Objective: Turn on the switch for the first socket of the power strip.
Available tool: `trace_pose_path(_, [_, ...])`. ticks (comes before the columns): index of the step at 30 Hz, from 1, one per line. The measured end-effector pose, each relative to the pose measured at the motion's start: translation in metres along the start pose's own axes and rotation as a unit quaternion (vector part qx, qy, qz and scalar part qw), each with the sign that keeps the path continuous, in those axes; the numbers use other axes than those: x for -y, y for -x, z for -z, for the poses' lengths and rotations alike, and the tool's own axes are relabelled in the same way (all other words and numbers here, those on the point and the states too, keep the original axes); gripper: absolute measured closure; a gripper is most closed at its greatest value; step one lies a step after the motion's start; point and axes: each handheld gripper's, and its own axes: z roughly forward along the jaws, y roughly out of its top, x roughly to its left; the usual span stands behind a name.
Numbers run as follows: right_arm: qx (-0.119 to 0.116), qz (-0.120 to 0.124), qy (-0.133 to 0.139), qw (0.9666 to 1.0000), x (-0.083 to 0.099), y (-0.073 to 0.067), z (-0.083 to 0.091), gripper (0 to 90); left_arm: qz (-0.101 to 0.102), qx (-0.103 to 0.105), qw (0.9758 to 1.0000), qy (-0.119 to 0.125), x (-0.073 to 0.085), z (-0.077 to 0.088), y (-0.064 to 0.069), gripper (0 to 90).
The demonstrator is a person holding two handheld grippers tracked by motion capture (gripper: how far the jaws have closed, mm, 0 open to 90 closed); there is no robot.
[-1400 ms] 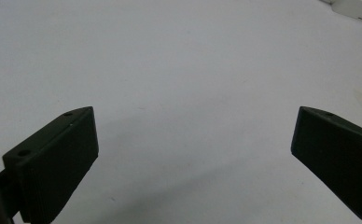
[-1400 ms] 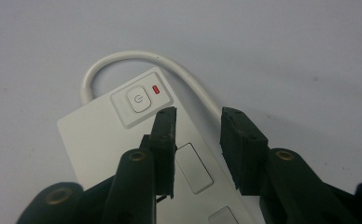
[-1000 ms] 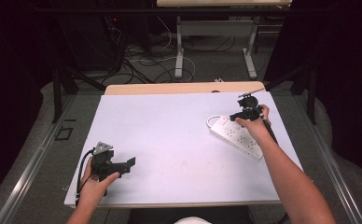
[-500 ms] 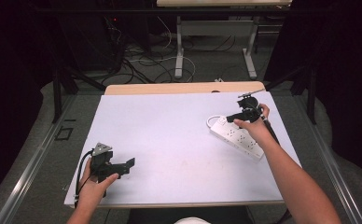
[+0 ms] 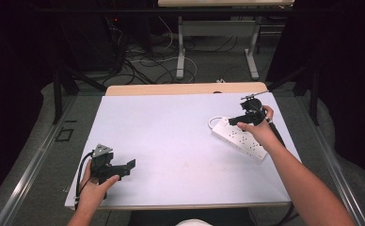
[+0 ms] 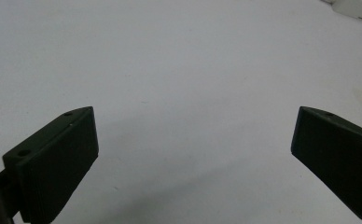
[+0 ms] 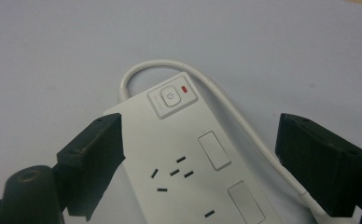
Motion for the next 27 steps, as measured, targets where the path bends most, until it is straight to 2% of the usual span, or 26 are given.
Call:
trace_pose_path(1, [0.0,0.009,0.002,1.0,0.001,-0.002,0.003,14.5,0.001,-0.001,1.0,0.002,0.0,0.0,0.0,0.6])
trace_pose_path(7, [0.003,0.017,0.004,0.9998,0.004,-0.007,0.011,10.1,0.0,0.002,1.0,-0.002,0.0,0.001,0.0,0.6])
trace_pose_path(8, [0.001,0.02,0.003,0.9998,0.005,-0.008,0.013,9.2,0.002,-0.005,1.0,0.006,0.0,-0.001,0.001,0.6])
trace_pose_path(21, [-0.01,0.057,0.013,0.9982,0.016,-0.026,0.034,0.1,0.001,-0.004,1.0,0.007,0.0,0.0,0.001,0.6])
trace_pose_path(27, [-0.013,0.071,0.016,0.9972,0.021,-0.034,0.041,0.0,0.001,-0.002,1.0,0.008,0.0,0.0,0.001,0.6])
